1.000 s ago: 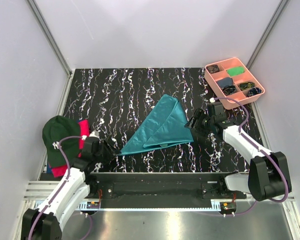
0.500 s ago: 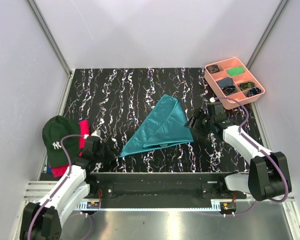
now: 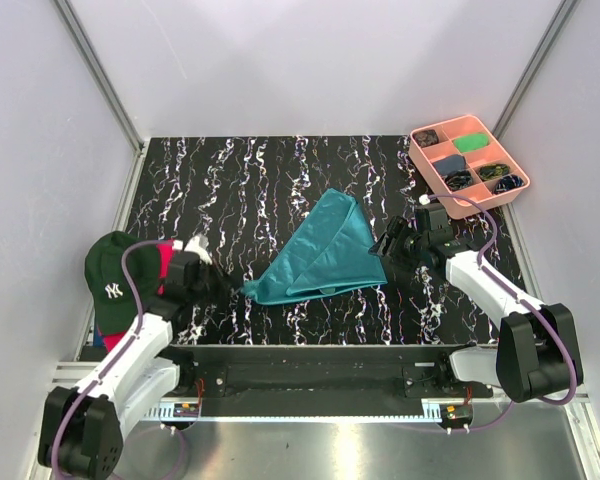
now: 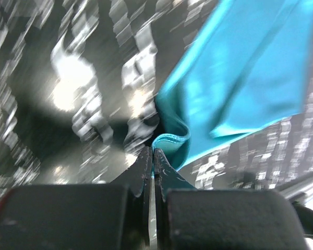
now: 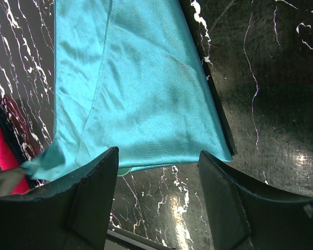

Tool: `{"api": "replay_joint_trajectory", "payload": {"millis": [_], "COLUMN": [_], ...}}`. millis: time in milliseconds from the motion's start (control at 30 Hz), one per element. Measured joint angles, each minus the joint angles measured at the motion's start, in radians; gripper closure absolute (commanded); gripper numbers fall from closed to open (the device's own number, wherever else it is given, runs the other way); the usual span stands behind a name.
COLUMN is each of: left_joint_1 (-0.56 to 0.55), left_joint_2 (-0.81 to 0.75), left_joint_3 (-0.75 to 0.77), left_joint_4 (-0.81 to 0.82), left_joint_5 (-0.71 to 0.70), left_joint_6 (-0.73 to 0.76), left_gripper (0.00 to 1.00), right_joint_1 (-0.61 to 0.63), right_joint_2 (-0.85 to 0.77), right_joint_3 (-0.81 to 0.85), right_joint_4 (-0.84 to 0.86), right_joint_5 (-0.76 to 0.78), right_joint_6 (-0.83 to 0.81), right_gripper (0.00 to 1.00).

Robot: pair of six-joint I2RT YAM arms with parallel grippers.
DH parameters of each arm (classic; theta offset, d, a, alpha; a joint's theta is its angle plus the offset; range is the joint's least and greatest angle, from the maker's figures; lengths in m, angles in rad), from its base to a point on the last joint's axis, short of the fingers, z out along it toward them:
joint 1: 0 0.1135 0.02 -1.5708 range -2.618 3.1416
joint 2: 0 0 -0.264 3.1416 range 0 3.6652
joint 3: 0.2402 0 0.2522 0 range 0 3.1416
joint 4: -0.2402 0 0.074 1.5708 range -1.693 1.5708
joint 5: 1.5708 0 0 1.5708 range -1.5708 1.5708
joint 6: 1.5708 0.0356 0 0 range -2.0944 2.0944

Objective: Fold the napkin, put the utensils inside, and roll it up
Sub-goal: Fold the napkin

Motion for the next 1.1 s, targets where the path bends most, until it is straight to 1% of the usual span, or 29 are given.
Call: {"api": "replay_joint_trajectory", "payload": {"millis": [100, 233, 433, 533, 633, 767, 967, 1100], "left_joint_1": [-0.019, -0.084, -0.263, -0.358, -0.438, -0.511, -0.565, -0.602], "left_joint_2": [0.054, 0.196, 0.473, 0.624, 0.755, 0.890, 1.040, 1.113], "left_joint_3": [0.074, 0.177, 0.364, 0.486, 0.601, 0.715, 0.818, 0.877], "left_joint_4": [0.082, 0.181, 0.305, 0.352, 0.377, 0.389, 0.396, 0.396], "left_joint_5": [0.016, 0.027, 0.026, 0.028, 0.028, 0.034, 0.054, 0.068], "left_joint_6": [0.011, 0.023, 0.038, 0.056, 0.074, 0.102, 0.132, 0.157], "left_gripper": [1.00, 1.00, 1.00, 1.00, 1.00, 1.00, 1.00, 1.00], "right_joint_1": [0.000, 0.000, 0.000, 0.000, 0.000, 0.000, 0.000, 0.000], "right_joint_2": [0.000, 0.000, 0.000, 0.000, 0.000, -0.005, -0.049, -0.051], "right_joint_3": [0.000, 0.000, -0.002, -0.004, -0.010, -0.023, -0.053, -0.053], "right_joint_4": [0.002, 0.004, 0.011, 0.016, 0.018, 0.020, 0.025, 0.026], "right_joint_5": [0.000, 0.000, 0.000, 0.000, 0.001, 0.004, 0.055, 0.088], "right_joint_6": [0.000, -0.001, -0.001, -0.001, 0.000, 0.001, 0.020, 0.028], "right_gripper": [0.29, 0.29, 0.29, 0.29, 0.29, 0.29, 0.29, 0.30]}}
